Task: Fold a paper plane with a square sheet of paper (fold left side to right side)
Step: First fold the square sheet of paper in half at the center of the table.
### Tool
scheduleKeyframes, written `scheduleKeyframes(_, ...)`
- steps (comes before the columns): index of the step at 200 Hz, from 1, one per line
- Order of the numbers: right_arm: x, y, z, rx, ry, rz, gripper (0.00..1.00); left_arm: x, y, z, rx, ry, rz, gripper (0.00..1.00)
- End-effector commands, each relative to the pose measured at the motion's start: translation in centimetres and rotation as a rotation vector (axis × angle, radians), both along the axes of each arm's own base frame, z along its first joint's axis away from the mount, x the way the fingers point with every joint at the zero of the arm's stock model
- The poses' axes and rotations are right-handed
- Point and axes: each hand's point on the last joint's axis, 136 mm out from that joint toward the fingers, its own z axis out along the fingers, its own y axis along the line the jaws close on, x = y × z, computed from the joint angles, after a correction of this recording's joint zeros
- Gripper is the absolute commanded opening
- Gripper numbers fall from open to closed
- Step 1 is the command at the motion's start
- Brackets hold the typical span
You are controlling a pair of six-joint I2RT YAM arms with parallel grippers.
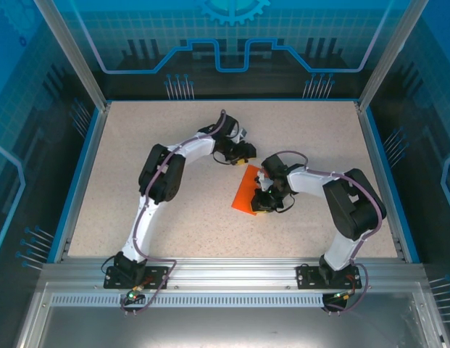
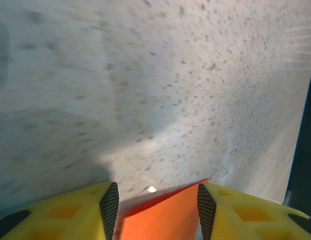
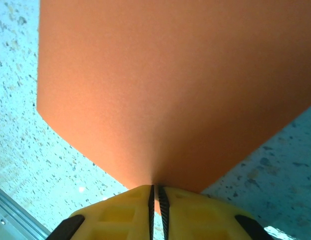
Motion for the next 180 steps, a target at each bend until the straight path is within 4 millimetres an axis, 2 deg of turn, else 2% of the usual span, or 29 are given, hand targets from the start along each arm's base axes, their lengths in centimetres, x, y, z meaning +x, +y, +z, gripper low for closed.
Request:
scheduleKeyframes(1, -0.7, -1.0, 0.5, -0.026, -0.048, 0.06, 0.18, 1.1, 3.9, 5.9, -0.009, -0.127, 0.067, 0.5)
scheduleKeyframes(6, -0.6, -0.9, 1.1, -0.01, -0.071, 0.07, 0.2, 0.8, 4.5, 6.7, -0.008, -0.142, 0.076, 0.51)
scheduleKeyframes(11, 0.5, -0.4, 2.5, 0.015, -0.121, 0.078, 0.23, 0.2, 5.2, 7.0, 0.0, -0.149, 0.086, 0.51)
scheduleKeyframes(24, 1.4, -0.9, 4.3, 0.028, -0.184, 0.076, 0.32, -1.6, 6.6, 7.8, 0.02, -0.165, 0.094, 0.51)
scheduleKeyframes(44, 2.8, -2.5, 6.2, 0.042, -0.248, 0.027, 0.44, -5.3, 7.5, 7.4, 0.014, -0.126, 0.092, 0.51)
scheduleKeyframes(66, 4.2, -4.6, 6.7, 0.039, -0.255, -0.068, 0.52, -9.2, 7.4, 5.4, 0.02, -0.062, 0.077, 0.51)
scheduleKeyframes(92, 5.0, -5.7, 6.3, 0.026, -0.232, -0.152, 0.53, -12.6, 5.7, 3.4, 0.038, -0.011, 0.034, 0.5)
scheduleKeyframes(134, 4.7, -6.9, 5.1, -0.039, -0.202, -0.21, 0.54, -14.3, 3.8, 0.8, 0.094, 0.042, 0.008, 0.5)
scheduleKeyframes(180, 4.3, -7.8, 4.8, -0.085, -0.193, -0.227, 0.55, -15.4, 3.3, -1.3, 0.167, 0.085, -0.006, 0.5)
